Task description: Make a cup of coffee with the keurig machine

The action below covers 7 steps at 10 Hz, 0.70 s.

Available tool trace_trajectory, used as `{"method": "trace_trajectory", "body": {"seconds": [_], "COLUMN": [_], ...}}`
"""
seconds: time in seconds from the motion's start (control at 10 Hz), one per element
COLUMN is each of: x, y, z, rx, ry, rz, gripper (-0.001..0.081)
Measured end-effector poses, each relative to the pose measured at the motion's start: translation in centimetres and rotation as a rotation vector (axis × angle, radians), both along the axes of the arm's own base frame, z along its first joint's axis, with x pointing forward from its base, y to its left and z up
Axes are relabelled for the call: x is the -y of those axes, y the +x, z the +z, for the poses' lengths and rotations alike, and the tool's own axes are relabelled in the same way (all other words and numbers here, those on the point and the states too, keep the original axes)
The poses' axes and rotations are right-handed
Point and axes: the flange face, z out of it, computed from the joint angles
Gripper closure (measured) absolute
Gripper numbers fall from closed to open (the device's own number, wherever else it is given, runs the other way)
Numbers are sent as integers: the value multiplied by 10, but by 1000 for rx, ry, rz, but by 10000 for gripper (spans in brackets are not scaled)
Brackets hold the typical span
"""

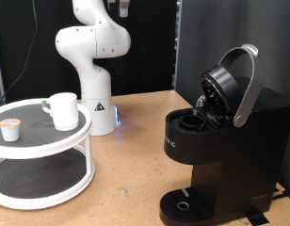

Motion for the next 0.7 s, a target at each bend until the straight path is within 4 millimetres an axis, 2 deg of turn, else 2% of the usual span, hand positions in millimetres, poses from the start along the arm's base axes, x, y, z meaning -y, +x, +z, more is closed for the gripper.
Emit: {"method": "trace_trajectory", "body": {"seconds": [0.2,0.5,0.7], "x": [7,53,58], "y": [2,-5,-7], "z": [2,3,3], "rx": [25,23,16], "ry": [20,74,79], "rz": [-2,42,62], "gripper": [1,1,1]}}
